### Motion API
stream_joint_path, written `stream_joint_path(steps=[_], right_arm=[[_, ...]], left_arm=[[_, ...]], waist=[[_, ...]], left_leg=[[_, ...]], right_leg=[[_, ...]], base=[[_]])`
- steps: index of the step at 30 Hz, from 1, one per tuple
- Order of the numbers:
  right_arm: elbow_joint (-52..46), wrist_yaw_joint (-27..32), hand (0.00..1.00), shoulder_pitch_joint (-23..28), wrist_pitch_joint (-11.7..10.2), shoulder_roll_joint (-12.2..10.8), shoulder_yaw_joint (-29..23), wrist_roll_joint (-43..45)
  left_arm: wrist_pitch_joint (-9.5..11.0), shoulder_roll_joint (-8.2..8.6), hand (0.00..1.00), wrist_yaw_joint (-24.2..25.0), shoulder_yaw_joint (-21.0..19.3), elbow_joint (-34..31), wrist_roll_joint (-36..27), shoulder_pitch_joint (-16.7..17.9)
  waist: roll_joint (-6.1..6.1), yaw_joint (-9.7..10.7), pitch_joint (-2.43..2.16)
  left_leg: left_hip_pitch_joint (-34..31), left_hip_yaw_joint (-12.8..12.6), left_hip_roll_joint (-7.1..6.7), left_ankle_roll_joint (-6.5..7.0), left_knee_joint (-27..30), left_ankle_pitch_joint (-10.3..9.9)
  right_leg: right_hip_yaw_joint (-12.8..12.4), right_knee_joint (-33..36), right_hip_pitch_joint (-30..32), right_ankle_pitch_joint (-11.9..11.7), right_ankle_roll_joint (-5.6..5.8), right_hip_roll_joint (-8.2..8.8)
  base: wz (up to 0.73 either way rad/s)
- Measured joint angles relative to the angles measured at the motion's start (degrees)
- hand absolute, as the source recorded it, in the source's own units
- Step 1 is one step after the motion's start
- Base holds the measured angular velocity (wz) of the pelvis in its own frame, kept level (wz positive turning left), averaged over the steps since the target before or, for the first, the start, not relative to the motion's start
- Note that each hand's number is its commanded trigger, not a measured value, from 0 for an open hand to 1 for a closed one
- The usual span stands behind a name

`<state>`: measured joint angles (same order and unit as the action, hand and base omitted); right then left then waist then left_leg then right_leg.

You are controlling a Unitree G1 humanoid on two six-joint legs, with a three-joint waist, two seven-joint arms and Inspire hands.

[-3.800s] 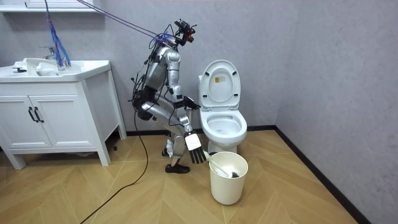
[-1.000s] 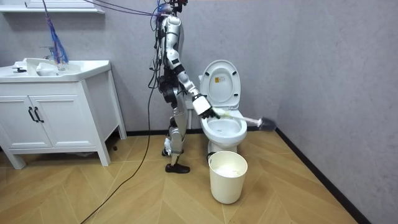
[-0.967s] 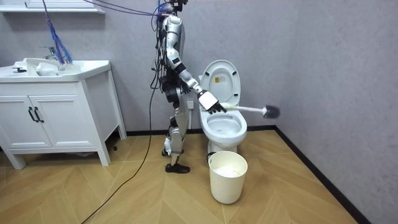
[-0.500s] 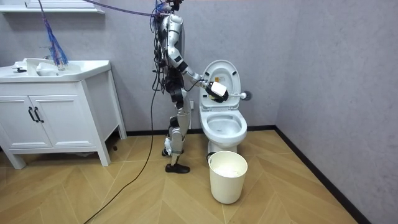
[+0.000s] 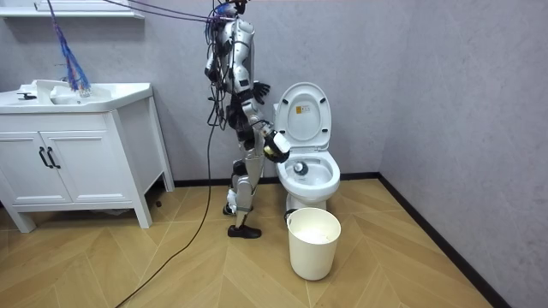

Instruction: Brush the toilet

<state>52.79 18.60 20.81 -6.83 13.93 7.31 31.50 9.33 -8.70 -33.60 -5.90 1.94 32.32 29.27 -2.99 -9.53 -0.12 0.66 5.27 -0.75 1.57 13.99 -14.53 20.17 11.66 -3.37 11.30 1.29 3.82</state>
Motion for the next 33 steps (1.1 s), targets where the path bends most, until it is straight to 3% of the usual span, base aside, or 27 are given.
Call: stream_joint_path(steps=[5, 7, 11, 17, 20, 22, 25, 29, 33], right_arm=[[8.4, -0.6, 1.00, -3.0, 0.0, 0.2, -1.8, -0.7], [10.7, -1.3, 1.00, -4.2, 0.1, 0.2, -1.8, -2.0], [12.7, -3.4, 1.00, -5.2, 0.1, 0.2, -1.8, -2.1], [14.5, -3.8, 1.00, -7.8, 0.6, 0.2, -1.8, -2.2], [15.4, -3.8, 1.00, -8.5, 0.9, 0.2, -1.7, -2.4], [15.0, -4.4, 1.00, -9.4, 1.4, 0.2, -1.3, -2.2], [14.3, -5.1, 1.00, -10.2, 2.2, 0.2, -1.3, -1.2], [13.0, -5.1, 1.00, -12.1, 2.8, 0.2, -0.9, 1.6], [12.5, -4.4, 1.00, -15.4, 3.4, 1.3, 1.2, 1.2]], left_arm=[[1.2, -1.03, 0.00, -2.1, 0.4, -3.6, 0.0, -0.8], [2.4, -1.57, 0.00, -2.9, 0.6, -4.8, 1.7, -2.4], [2.8, -1.81, 0.00, -3.4, 1.3, -5.5, 2.3, -4.2], [2.7, -5.44, 0.00, -0.6, 7.9, -4.9, 2.1, -7.5], [2.6, -5.71, 0.00, 1.6, 11.2, -0.7, 1.5, -8.4], [1.8, -5.80, 0.00, 4.8, 13.2, 3.3, 0.5, -8.6], [1.2, -5.86, 0.00, 9.1, 14.7, 8.0, 0.5, -8.5], [0.8, -6.14, 0.00, 12.2, 15.4, 11.3, 0.5, -8.7], [1.0, -6.30, 0.00, 13.6, 17.3, 15.7, 0.4, -13.3]], waist=[[-0.02, 0.8, 0.13], [0.00, 1.4, 0.19], [0.36, 2.3, 0.38], [0.49, 5.2, 0.43], [0.91, 5.9, 0.47], [1.31, 6.1, 0.26], [0.89, 6.4, 0.48], [0.39, 6.2, 0.44], [0.55, 5.7, 0.72]], left_leg=[[0.0, 0.4, 0.05, 0.00, 0.1, 0.0], [-0.1, 1.1, -0.01, 0.00, -0.2, 0.0], [0.6, 1.1, -0.02, 0.00, -0.3, 0.0], [0.4, 1.0, -0.03, 0.01, -0.4, 0.0], [1.0, -0.4, 0.00, 0.02, -0.4, 0.0], [0.9, -1.6, 0.08, 0.02, -0.4, 0.0], [0.9, -2.2, 0.12, 0.02, -0.4, 0.0], [-0.8, -2.8, 0.13, 0.03, 0.5, 0.0], [-2.6, -2.9, 0.02, 0.37, 1.7, 0.2]], right_leg=[[0.1, 0.0, -0.1, 0.1, 0.05, 0.03], [0.3, 0.0, -0.2, 0.1, 0.09, 0.06], [0.3, 0.0, -0.5, 0.1, 0.14, 0.06], [0.0, 0.0, -0.4, 0.1, 0.14, 0.13], [-1.0, 0.0, -0.3, 0.1, 0.14, -0.01], [-2.4, 0.3, 0.4, 0.1, 0.13, -0.17], [-2.9, 0.5, 0.6, 0.2, 0.10, -0.14], [-3.1, 2.6, 3.3, 0.4, -0.08, 0.25], [-3.0, 4.7, 5.3, 0.5, -0.10, 1.07]], base=[[0.01], [0.07], [0.01], [-0.02], [-0.19], [-0.25], [-0.13], [-0.06], [0.00]])
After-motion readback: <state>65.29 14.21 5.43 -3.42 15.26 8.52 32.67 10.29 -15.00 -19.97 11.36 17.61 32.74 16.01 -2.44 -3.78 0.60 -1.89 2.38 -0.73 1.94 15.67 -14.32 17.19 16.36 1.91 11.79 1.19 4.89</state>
